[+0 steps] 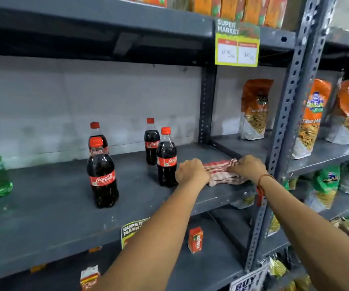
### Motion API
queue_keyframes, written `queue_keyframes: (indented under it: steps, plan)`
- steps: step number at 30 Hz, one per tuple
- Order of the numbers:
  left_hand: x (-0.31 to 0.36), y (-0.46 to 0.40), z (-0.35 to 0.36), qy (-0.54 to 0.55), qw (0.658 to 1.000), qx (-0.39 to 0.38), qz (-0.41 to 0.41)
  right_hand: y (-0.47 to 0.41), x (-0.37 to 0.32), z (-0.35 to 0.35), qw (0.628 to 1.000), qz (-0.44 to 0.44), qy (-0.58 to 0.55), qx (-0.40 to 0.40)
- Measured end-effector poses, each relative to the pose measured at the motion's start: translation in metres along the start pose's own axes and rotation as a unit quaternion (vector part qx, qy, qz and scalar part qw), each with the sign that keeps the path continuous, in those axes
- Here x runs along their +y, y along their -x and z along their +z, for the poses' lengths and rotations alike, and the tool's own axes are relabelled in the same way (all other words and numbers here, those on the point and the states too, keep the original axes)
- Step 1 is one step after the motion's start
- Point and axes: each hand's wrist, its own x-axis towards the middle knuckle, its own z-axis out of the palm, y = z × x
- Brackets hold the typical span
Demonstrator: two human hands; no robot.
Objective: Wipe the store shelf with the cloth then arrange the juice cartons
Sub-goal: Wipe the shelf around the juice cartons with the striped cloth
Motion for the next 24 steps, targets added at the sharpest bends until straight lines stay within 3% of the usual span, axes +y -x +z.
queue_keyframes:
  steps: [3, 11, 18, 24]
  plan:
    - [0.0, -0.001, 0.001, 0.009, 1.0, -0.018, -0.011, -0.002, 0.002, 0.002, 0.997, 0.028, -0.067, 0.003]
    - [-0.006, 0.042, -0.023, 0.059, 0.996, 0.053, 0.029, 0.044, 0.003, -0.01, 0.981, 0.014, -0.179, 0.069]
    - [-0.044, 0.127, -0.066, 0.114, 0.988, 0.085, 0.062, 0.146, -0.017, -0.024, 0.964, -0.009, -0.24, 0.11]
    - [-0.121, 0.216, -0.109, 0.161, 0.979, 0.097, 0.075, 0.254, -0.051, 0.001, 0.948, -0.016, -0.301, 0.099]
